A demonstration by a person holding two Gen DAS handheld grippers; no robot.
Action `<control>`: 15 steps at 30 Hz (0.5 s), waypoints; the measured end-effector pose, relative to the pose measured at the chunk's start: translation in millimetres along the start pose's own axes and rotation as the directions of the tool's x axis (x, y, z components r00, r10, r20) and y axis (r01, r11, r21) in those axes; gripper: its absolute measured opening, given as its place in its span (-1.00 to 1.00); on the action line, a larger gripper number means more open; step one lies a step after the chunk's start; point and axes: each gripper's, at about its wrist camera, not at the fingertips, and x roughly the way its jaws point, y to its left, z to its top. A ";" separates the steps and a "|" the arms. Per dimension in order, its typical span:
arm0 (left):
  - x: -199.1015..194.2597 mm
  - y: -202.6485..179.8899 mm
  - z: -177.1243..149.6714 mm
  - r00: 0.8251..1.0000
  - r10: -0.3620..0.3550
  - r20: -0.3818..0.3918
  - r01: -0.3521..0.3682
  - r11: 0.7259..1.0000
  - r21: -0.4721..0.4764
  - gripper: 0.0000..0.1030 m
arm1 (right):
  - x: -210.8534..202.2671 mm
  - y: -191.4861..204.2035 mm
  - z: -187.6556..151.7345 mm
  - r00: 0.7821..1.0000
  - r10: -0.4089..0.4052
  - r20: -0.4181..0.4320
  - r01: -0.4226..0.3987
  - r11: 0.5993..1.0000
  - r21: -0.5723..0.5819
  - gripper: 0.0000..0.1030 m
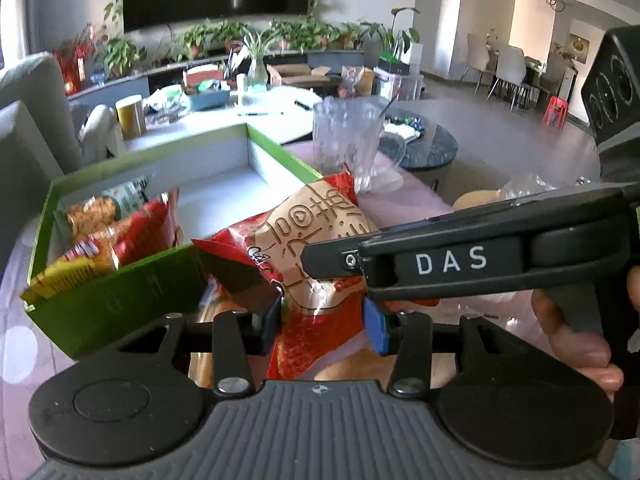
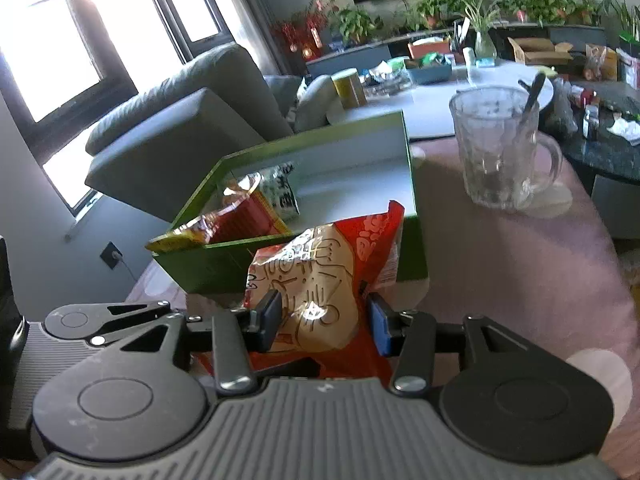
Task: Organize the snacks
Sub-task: 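Lift the bread bag with the right gripper and carry it over the green box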
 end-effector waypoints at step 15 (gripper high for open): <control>-12.8 15.4 46.6 0.994 0.058 0.092 -0.060 0.998 0.024 -0.20 | -4.9 10.7 43.6 0.995 0.037 0.097 -0.035 0.999 -0.020 -0.10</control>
